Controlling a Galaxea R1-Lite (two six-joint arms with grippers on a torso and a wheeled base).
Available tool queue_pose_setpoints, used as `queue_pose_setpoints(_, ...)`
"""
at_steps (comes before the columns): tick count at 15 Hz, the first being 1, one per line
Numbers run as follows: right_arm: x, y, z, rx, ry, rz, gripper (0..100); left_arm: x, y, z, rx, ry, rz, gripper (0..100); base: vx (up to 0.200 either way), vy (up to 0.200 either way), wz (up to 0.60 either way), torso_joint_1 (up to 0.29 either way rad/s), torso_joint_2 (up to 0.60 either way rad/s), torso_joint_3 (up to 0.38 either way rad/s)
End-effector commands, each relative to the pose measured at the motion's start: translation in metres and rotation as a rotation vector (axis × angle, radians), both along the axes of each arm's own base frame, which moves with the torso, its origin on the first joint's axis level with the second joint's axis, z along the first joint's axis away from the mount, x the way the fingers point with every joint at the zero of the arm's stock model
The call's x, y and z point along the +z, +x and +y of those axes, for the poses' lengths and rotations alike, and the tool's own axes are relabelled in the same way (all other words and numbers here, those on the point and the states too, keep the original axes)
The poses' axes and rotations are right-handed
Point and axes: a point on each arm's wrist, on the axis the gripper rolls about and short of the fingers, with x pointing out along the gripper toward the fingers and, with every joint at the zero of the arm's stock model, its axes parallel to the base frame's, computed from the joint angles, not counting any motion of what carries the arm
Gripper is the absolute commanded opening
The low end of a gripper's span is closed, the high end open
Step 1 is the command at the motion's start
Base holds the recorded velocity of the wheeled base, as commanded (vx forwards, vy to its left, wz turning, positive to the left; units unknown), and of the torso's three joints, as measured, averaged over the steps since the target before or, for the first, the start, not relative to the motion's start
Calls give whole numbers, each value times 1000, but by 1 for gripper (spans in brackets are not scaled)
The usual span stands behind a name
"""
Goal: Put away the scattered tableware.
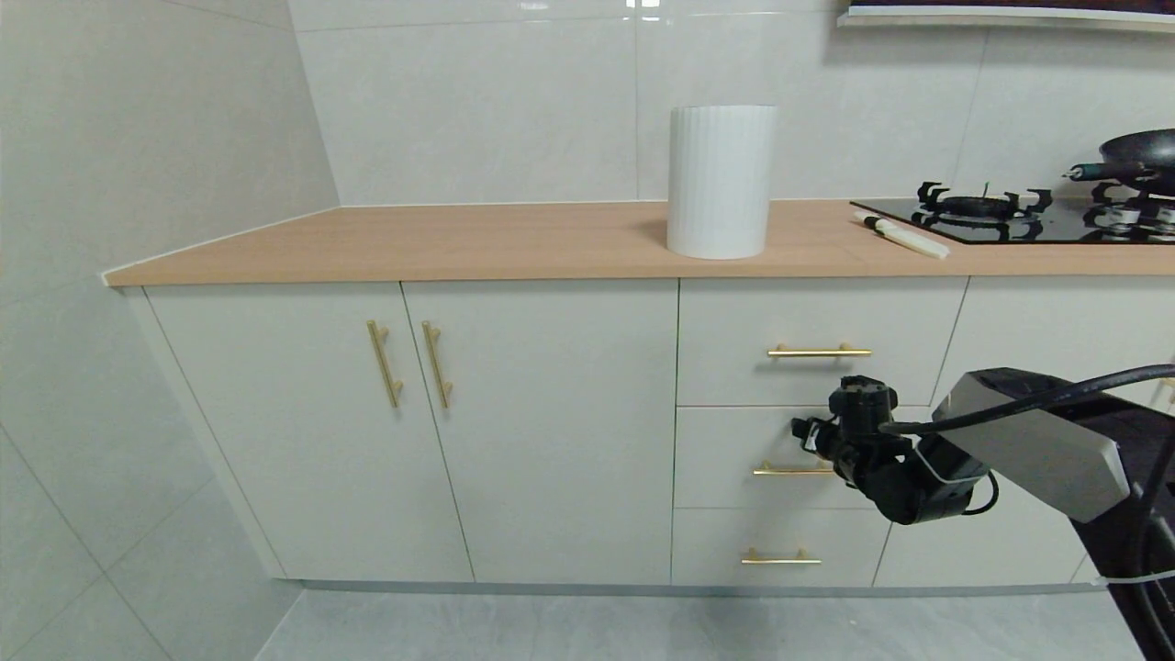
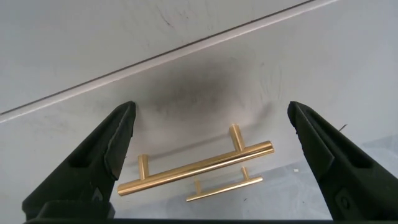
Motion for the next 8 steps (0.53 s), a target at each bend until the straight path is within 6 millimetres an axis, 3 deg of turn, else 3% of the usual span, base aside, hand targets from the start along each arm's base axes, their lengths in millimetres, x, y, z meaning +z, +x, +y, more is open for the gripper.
queue_pose_setpoints(1, 2, -1, 0, -2, 1, -5, 100, 0, 0, 0, 0, 0, 1, 100, 0, 0, 0, 0, 0, 0)
queue_pose_setpoints(5, 37, -47, 0, 16, -8, 42, 100, 0, 0, 0, -1, 0, 1, 100, 0, 0, 0, 0, 0, 0)
queue_pose_setpoints(7, 79, -90, 5, 51, -8, 29, 100, 0, 0, 0, 0, 0, 1, 100, 0, 0, 0, 0, 0, 0)
queue_pose_setpoints(8, 92, -102, 7, 59, -7, 13, 100, 0, 0, 0, 0, 0, 1, 100, 0, 0, 0, 0, 0, 0)
